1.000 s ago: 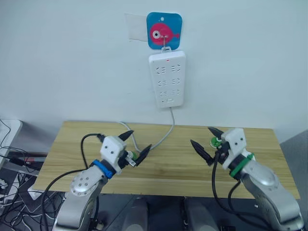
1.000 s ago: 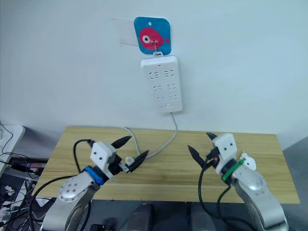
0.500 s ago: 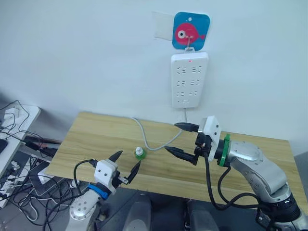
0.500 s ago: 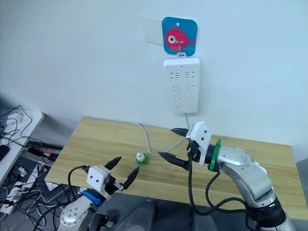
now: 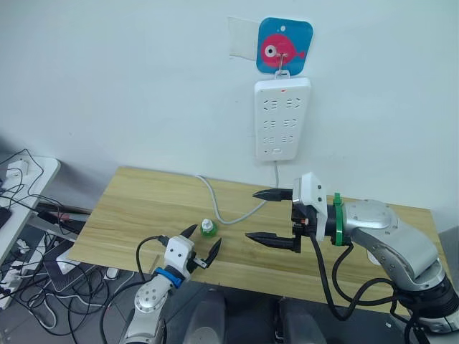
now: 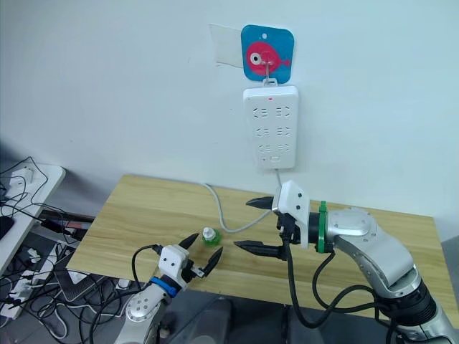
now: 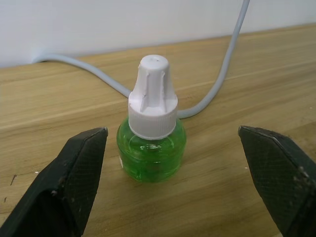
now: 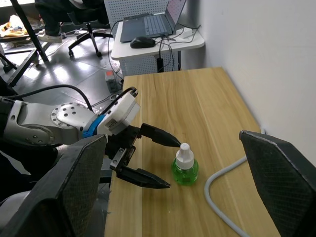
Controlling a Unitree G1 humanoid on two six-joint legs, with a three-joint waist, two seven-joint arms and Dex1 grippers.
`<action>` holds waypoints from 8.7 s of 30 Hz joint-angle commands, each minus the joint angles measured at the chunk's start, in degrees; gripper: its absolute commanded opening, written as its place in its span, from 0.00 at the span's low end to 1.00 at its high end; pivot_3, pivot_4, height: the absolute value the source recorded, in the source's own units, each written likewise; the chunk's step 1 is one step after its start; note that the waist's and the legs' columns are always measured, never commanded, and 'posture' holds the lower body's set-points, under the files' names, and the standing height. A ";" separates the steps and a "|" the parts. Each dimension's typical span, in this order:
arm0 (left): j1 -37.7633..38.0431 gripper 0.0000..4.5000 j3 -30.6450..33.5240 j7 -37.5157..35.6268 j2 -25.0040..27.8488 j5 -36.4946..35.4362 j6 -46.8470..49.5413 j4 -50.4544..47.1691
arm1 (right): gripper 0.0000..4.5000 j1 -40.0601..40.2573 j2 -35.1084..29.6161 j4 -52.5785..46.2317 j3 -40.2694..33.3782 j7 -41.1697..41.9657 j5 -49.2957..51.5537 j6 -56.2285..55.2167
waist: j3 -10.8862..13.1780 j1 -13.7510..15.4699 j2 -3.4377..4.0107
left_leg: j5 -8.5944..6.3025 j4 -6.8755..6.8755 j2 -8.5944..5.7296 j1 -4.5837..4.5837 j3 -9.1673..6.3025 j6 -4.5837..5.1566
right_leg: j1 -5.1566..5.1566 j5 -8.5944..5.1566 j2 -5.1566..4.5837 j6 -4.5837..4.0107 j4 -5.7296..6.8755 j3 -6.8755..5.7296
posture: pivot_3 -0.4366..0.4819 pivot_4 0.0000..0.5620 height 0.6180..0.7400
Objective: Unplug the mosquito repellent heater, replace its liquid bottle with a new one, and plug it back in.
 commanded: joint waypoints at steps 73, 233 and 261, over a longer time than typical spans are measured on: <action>-36.30 0.51 -15.61 -42.92 8.44 -13.95 34.51 -13.94 | 1.00 9.85 2.85 -14.42 -6.86 -19.63 2.85 7.45 | 3.69 -5.20 -0.28 | 0.34 0.06 -0.04 -0.83 -0.66 -0.59 | -0.39 0.04 -0.05 0.07 -0.04 -0.69 | 0.60 0.40 1.00; -38.83 0.51 -14.77 -57.26 3.20 -12.85 18.30 -2.63 | 1.00 17.79 4.33 -13.94 -5.79 -20.69 -10.06 -1.19 | 2.31 -8.26 -0.18 | 0.56 0.93 -0.11 -0.96 -1.38 -0.67 | -0.16 0.16 -0.07 -0.15 0.74 -1.43 | 0.58 0.40 1.00; -39.90 0.51 -14.61 -57.13 2.54 -12.28 18.14 -1.41 | 1.00 12.22 5.67 -9.79 -3.90 -20.77 -8.68 -1.23 | 2.31 -8.31 -0.18 | 0.46 0.94 -0.12 -0.96 -1.39 -0.48 | -0.15 0.16 -0.06 -0.15 0.74 -1.44 | 0.58 0.43 1.00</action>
